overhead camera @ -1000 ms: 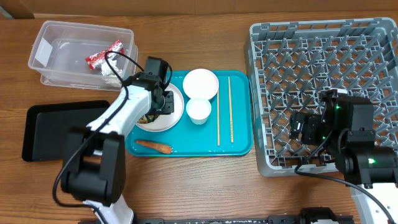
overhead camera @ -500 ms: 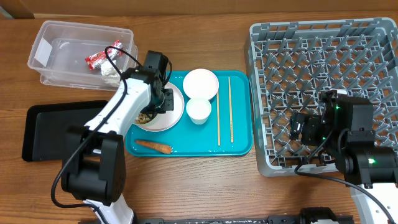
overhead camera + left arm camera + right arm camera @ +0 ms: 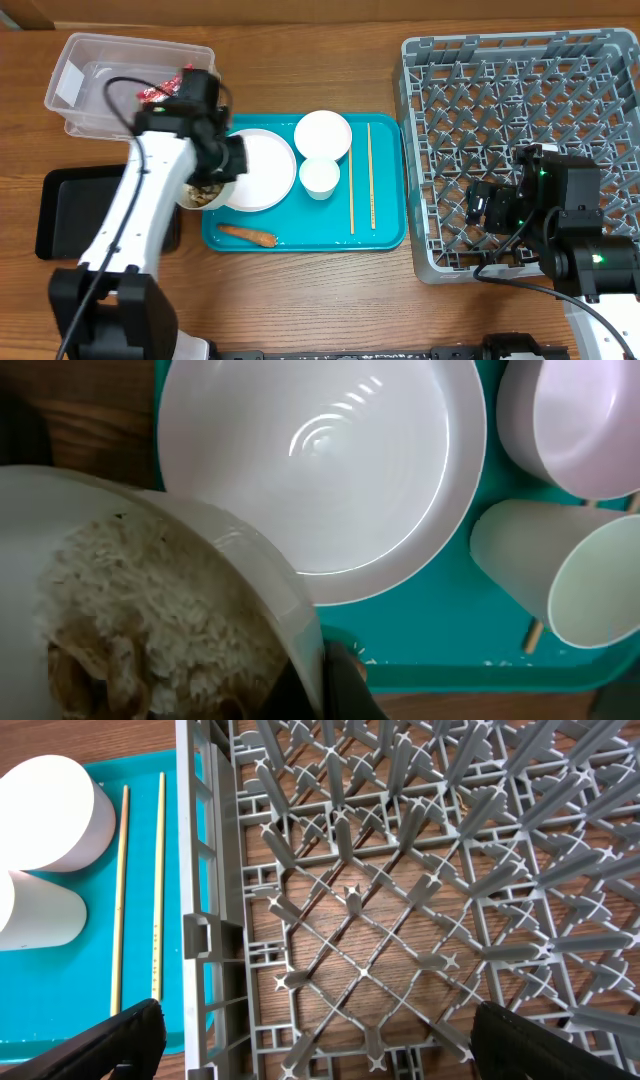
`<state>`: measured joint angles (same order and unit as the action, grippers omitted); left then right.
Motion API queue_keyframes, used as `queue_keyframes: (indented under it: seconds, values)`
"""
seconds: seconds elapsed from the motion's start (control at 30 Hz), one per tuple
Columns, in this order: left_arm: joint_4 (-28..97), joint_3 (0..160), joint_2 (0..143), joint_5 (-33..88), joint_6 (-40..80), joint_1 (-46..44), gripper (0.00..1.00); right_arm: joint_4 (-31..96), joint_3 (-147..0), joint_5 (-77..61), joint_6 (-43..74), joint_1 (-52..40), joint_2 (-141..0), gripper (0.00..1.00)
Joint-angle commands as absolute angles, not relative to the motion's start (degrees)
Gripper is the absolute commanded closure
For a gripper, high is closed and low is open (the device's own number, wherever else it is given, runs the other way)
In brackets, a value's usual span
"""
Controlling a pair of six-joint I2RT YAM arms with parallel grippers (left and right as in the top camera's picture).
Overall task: Sort waste into correct bins and load items into the dishwasher
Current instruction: 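Grasp the rim of the white food bowl with the left gripper, then tip the bowl over the black tray to dump the food scraps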
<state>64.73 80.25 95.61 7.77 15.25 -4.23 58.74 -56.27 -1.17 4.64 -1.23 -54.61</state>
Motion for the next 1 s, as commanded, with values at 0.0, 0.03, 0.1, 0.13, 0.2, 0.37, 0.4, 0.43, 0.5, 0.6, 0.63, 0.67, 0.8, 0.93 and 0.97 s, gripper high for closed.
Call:
queue_keyframes:
  seconds: [0.0,0.03,0.1,0.13,0.2,0.37,0.4,0.43,0.5,0.6,0.63,0.67,0.8,0.93,0.97]
  values:
    - [64.9,80.9,94.8,22.5,8.2,4.3,0.96,58.7,-58.2,-0.9,4.5,-1.5,-54.3,0.0]
    - [64.9,80.6,94.8,25.0,7.0,6.6,0.96,58.7,-58.2,-0.9,4.5,-1.5,-54.3,0.0]
    - [64.7,80.1,94.9,28.5,5.0,10.3,0.96,58.7,-58.2,-0.9,4.5,-1.5,-54.3,0.0]
    - [64.5,79.7,94.9,30.5,3.9,12.5,0.96,58.7,-58.2,-0.9,4.5,-1.5,-54.3,0.0]
    - [64.2,78.8,95.0,33.8,1.9,16.0,0.96,58.7,-58.2,-0.9,4.5,-1.5,-54.3,0.0]
    - [64.0,75.9,96.6,43.8,-3.7,24.9,0.96,58.7,-58.2,-0.9,4.5,-1.5,-54.3,0.0]
    - [63.8,75.2,97.2,46.5,-5.0,26.4,0.96,58.7,-58.2,-0.9,4.5,-1.5,-54.3,0.0]
    - [63.6,74.6,97.7,48.4,-5.8,27.6,0.96,58.7,-58.2,-0.9,4.5,-1.5,-54.3,0.0]
    - [63.6,73.7,99.1,52.6,-8.0,30.1,0.96,58.7,-58.2,-0.9,4.5,-1.5,-54.3,0.0]
    - [63.9,73.2,102.0,57.7,-10.6,33.2,0.96,58.7,-58.2,-0.9,4.5,-1.5,-54.3,0.0]
    - [64.0,73.2,103.0,59.1,-11.3,34.1,0.96,58.7,-58.2,-0.9,4.5,-1.5,-54.3,0.0]
    - [64.2,73.2,104.0,60.4,-11.8,34.8,0.96,58.7,-58.2,-0.9,4.5,-1.5,-54.3,0.0]
    - [64.5,73.2,109.2,65.7,-12.3,37.6,0.96,58.7,-58.2,-0.9,4.5,-1.5,-54.3,0.0]
    - [64.7,73.2,113.2,69.6,-12.3,38.8,0.96,58.8,-58.2,-0.9,4.5,-1.5,-54.3,0.0]
    - [64.7,73.2,113.9,70.3,-12.3,38.9,0.96,58.8,-58.2,-0.9,4.5,-1.5,-54.3,0.0]
